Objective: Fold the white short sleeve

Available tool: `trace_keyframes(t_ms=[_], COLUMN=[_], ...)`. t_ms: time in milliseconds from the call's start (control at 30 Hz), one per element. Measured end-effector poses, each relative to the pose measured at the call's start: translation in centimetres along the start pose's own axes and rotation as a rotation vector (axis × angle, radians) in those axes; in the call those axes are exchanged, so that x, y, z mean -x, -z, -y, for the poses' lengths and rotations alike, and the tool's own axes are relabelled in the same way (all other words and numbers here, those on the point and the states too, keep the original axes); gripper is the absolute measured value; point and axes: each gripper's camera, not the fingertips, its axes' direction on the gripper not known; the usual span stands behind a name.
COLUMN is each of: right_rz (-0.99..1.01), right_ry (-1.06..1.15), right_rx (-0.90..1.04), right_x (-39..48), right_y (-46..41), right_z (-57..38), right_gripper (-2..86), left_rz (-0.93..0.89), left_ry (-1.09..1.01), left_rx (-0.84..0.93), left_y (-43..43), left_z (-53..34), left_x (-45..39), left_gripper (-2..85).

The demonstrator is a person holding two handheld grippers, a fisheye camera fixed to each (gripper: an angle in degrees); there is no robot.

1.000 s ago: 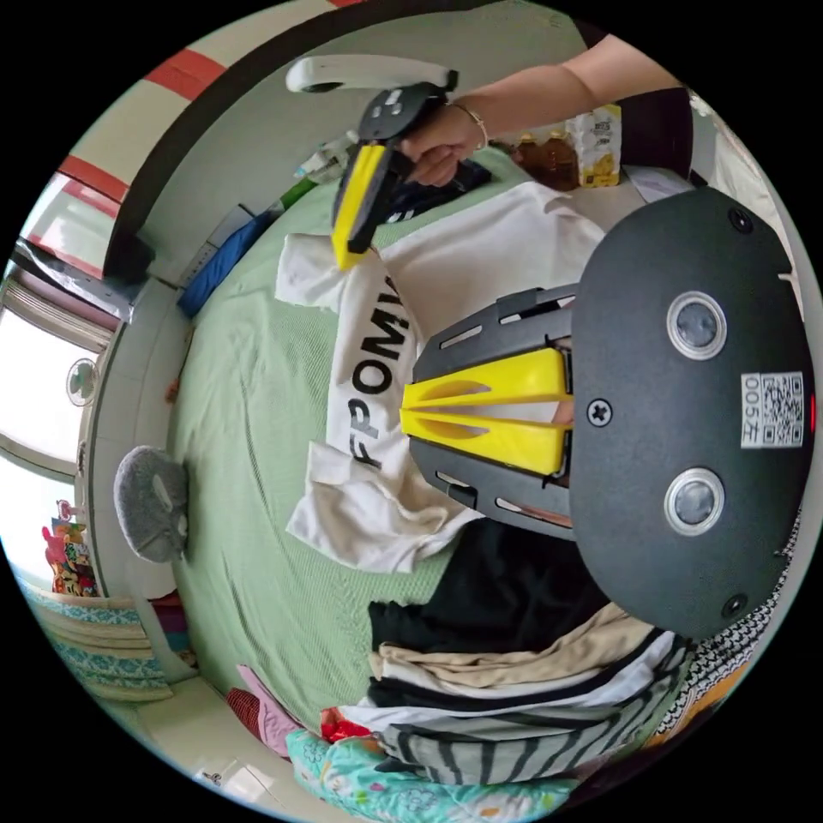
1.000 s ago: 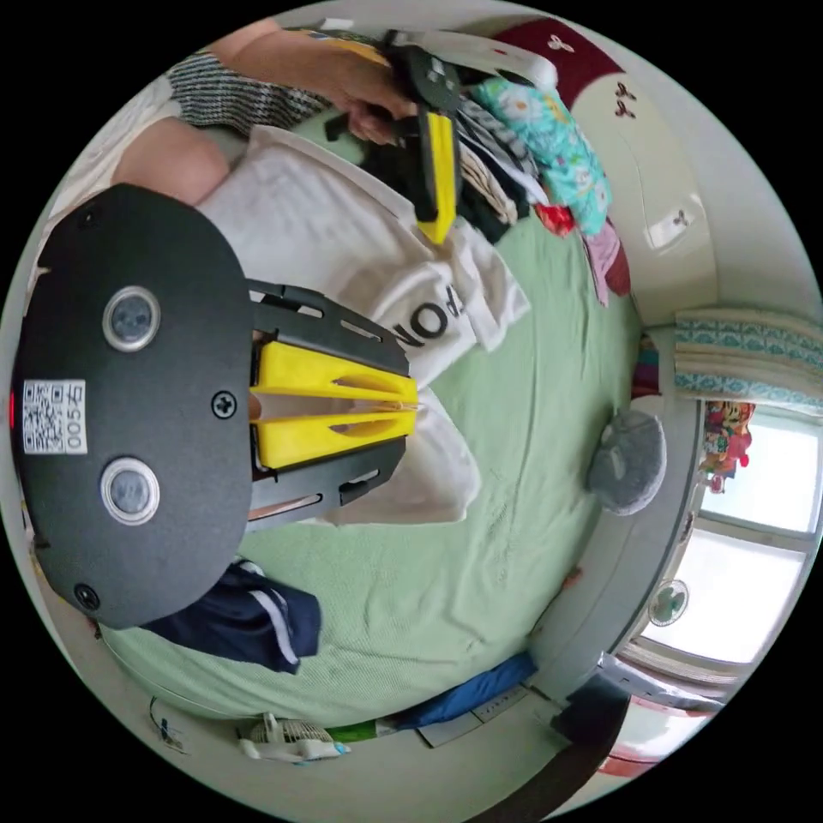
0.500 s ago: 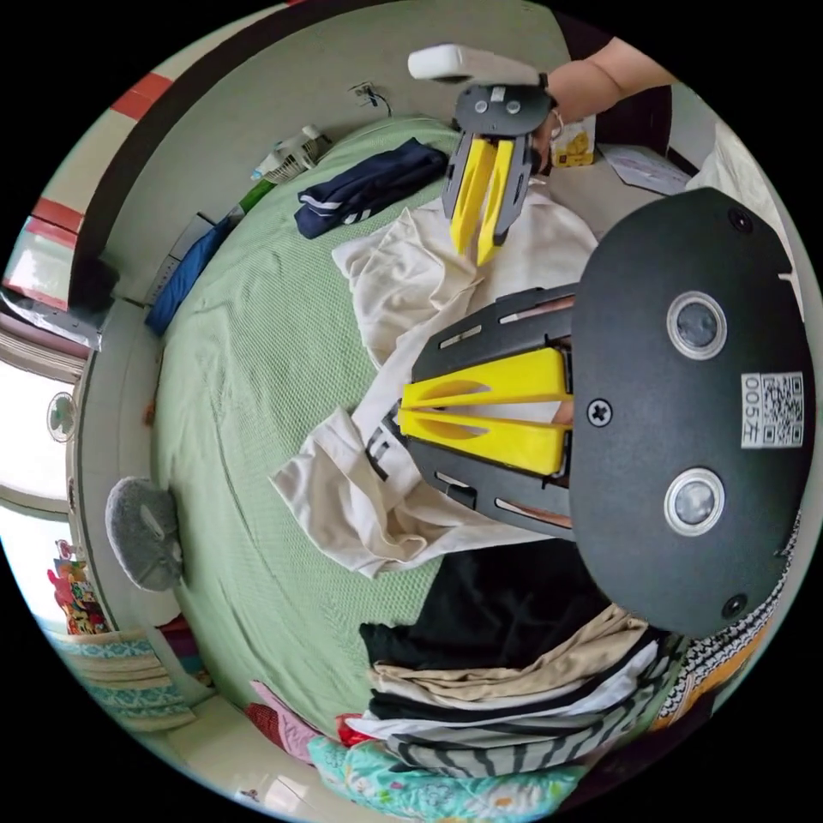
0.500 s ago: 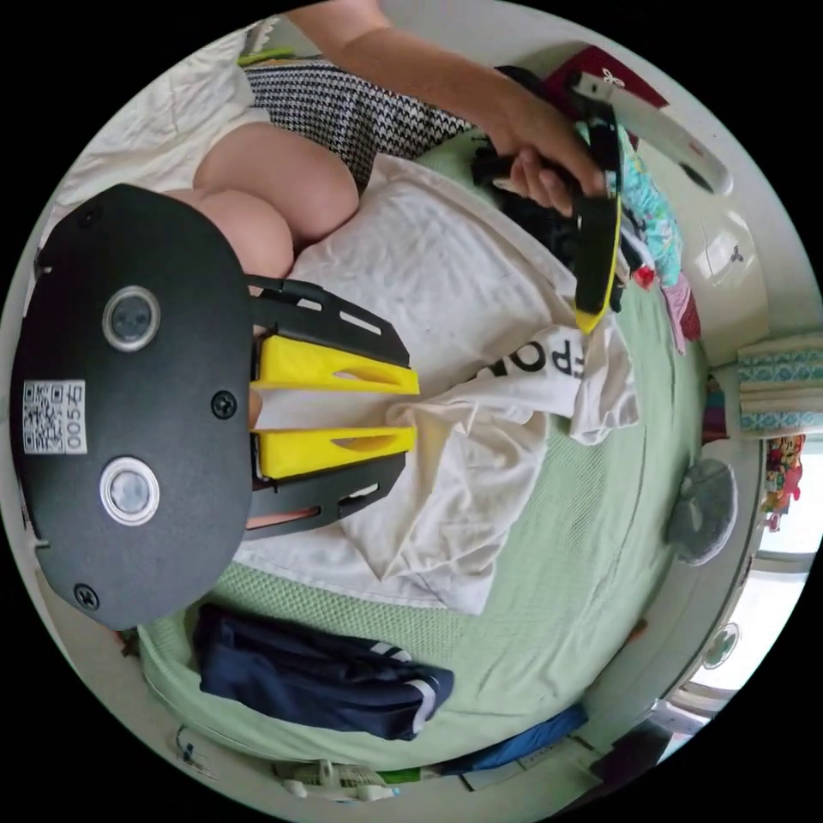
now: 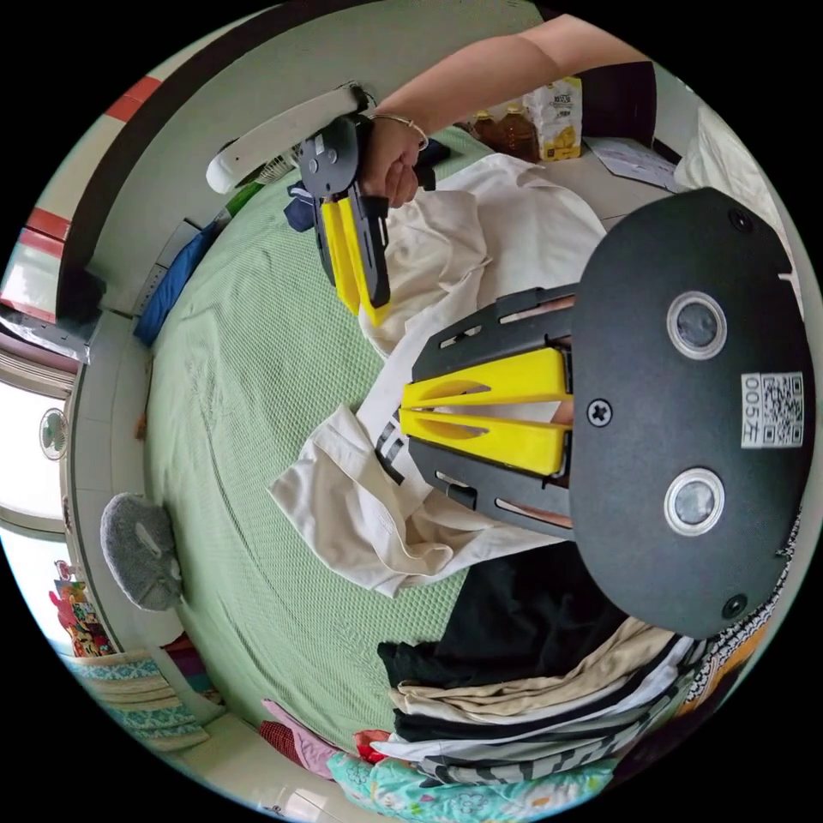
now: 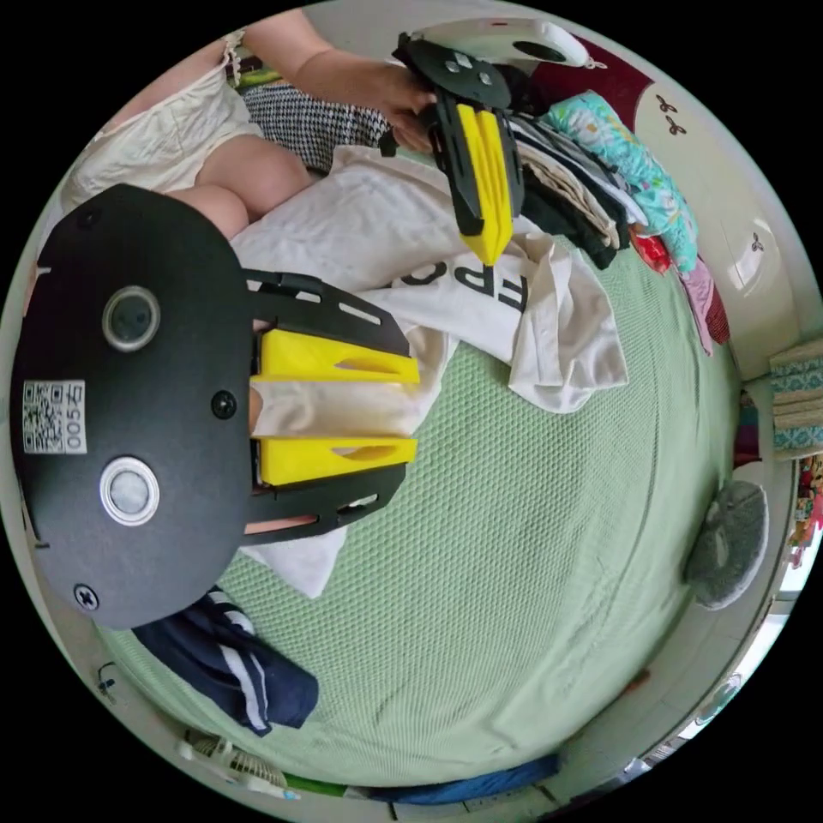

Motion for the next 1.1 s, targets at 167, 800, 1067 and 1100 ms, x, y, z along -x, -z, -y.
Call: trace_keyframes(t_ms=[167, 800, 1067, 1100], right_rz=[-0.042, -0.299, -0.326, -0.317], right_ry=[0.029, -0.368, -0.412, -0.393], right_rx=[-0.047, -0.453, -0.335, -0.332], right_x=[0.3, -11.1, -13.4, -13.3], right_y=[0.8, 11.1, 4.3, 4.1], right_z=[-1.2, 13.1, 14.2, 13.1], right_gripper=[-1.2, -1.4, 5.7, 6.2], left_rz=[-0.003, 0.006, 0.033, 0.031], left_ry=[0.022, 0.106, 0.157, 0.176], left_rx=[0.008, -0.145, -0.112, -0.111], left_y=[-1.1, -2.5, -6.3, -6.6], left_z=[-0.2, 0.1, -0.1, -0.1], left_x=[0.7, 3.4, 4.8, 4.7], left_gripper=[-0.1, -0.1, -0.2, -0.2])
